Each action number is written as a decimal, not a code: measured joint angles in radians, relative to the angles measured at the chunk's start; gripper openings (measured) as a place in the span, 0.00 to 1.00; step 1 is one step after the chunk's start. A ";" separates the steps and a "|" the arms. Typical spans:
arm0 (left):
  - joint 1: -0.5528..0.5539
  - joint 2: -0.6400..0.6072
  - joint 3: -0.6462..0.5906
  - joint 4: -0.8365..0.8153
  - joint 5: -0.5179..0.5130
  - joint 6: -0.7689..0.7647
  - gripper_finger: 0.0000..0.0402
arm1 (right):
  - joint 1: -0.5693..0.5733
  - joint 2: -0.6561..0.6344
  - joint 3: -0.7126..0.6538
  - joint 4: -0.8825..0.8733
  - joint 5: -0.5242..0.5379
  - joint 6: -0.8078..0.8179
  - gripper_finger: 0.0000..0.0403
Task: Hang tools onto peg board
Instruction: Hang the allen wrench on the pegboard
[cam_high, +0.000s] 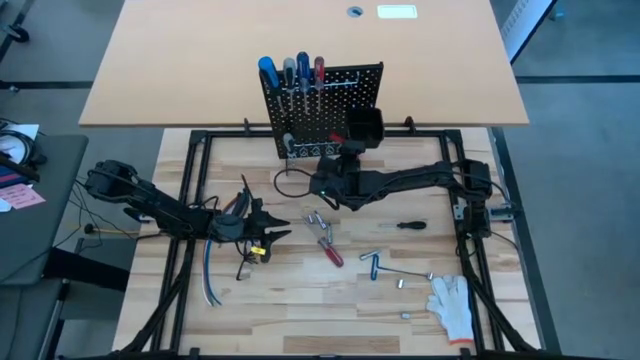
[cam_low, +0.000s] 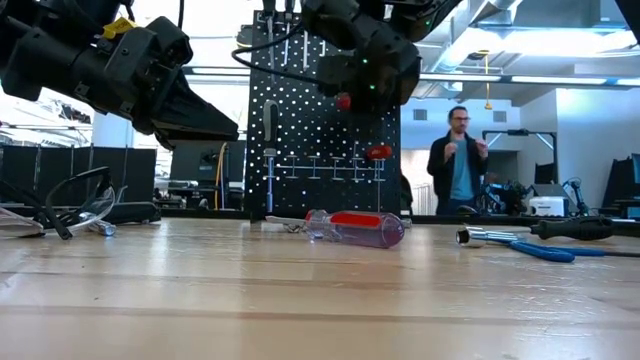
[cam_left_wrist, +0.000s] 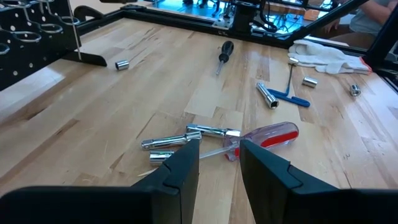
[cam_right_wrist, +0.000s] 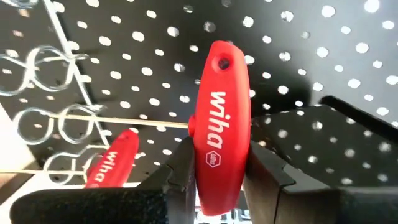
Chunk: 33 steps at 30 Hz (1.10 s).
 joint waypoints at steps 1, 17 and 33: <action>0.000 0.000 0.000 0.000 0.000 0.000 0.28 | 0.001 0.000 0.000 -0.002 -0.012 0.003 0.24; 0.000 0.000 0.000 0.000 0.000 -0.003 0.28 | -0.013 0.000 0.000 -0.051 -0.089 0.024 0.24; 0.000 0.000 0.000 0.001 -0.001 -0.003 0.28 | -0.019 0.000 -0.085 -0.033 -0.136 0.070 0.27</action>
